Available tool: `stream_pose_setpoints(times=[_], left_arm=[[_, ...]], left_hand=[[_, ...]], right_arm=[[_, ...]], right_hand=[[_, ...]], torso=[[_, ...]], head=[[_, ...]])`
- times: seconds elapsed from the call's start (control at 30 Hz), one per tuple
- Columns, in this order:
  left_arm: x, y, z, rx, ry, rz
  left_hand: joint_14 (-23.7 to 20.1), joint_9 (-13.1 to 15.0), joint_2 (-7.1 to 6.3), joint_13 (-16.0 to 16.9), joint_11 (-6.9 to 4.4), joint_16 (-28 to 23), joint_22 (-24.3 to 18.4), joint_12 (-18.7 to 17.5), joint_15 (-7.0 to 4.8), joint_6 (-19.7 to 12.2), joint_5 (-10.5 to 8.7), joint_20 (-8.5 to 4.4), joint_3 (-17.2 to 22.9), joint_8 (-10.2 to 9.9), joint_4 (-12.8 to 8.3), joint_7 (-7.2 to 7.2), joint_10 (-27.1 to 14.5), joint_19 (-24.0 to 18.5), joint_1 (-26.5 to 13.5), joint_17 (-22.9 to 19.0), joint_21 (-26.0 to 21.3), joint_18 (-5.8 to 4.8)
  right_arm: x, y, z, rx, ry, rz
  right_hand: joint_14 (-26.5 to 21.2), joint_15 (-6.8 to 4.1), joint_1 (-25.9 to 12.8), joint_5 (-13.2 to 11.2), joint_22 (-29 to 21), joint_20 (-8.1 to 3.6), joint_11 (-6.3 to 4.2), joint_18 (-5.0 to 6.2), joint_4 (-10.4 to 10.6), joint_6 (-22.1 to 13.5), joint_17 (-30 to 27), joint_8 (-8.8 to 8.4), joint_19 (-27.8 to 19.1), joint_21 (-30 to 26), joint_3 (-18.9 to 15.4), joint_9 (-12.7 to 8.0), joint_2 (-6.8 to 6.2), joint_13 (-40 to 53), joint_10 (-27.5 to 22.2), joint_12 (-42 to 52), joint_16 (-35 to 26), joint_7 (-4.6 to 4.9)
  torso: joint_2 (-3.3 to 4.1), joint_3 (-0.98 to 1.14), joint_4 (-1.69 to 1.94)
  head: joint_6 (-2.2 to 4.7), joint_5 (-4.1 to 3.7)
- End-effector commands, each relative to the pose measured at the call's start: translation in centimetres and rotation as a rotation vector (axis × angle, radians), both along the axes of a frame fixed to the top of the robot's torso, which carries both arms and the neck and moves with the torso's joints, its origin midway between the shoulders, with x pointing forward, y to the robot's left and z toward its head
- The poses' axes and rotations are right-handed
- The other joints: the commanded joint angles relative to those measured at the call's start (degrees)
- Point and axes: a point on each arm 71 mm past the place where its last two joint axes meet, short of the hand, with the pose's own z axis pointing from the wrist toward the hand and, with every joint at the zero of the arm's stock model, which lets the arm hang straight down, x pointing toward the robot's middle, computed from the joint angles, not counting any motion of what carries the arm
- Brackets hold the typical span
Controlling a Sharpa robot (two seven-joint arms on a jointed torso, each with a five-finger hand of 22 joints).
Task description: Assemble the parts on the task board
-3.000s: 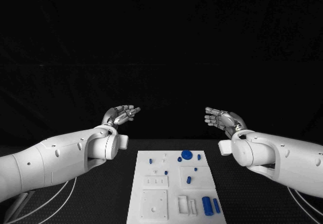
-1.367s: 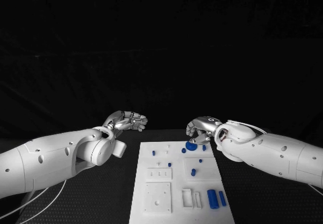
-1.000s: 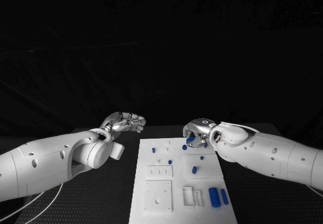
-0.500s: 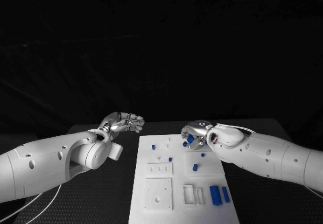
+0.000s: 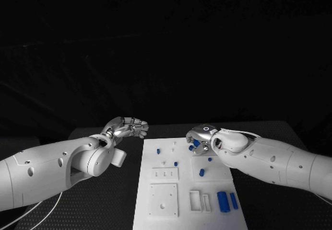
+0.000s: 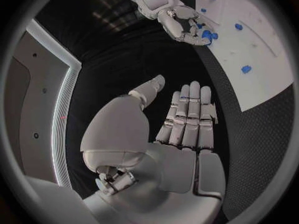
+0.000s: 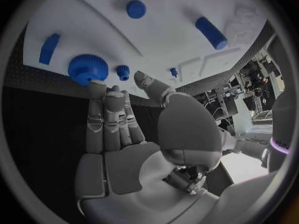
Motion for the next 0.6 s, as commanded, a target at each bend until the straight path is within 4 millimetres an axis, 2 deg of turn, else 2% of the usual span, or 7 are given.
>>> stream_pose_setpoints(times=[0.03,0.6], left_arm=[[0.01,-0.23,0.12,-0.009,-0.008,-0.020],[0.03,-0.30,0.09,-0.010,-0.008,-0.022]], left_hand=[[-0.13,-0.06,-0.09,-0.10,0.22,-0.34,1.21,-0.25,0.22,-0.24,0.28,0.13,0.01,-0.39,-0.40,0.05,-0.36,-0.28,-0.70,0.05,0.36,0.56],[-0.14,-0.10,-0.04,-0.13,0.23,-0.42,1.21,-0.39,0.24,-0.23,0.28,0.15,0.06,-0.46,-0.43,0.08,-0.32,-0.31,-0.93,0.08,0.38,0.57]], right_arm=[[0.05,-0.03,-0.07,-0.028,-0.009,-0.001],[0.15,-0.24,-0.55,-0.046,0.013,-0.008]], right_hand=[[-0.32,-0.03,0.12,-0.20,1.26,-0.24,0.12,2.69,-0.05,-0.30,-0.09,-0.26,-0.32,0.19,0.42,0.03,-0.44,0.01,-0.39,-0.17,0.24,-0.11],[-0.50,-0.15,0.40,-0.21,1.22,-0.22,0.00,2.69,0.22,0.02,-0.53,-0.03,-0.57,0.48,1.13,0.20,-0.06,0.12,-0.01,0.05,0.60,-0.25]], torso=[[0.30,0.12,0.27],[1.10,0.43,0.33]], head=[[0.20,-0.19],[0.46,-0.25]])
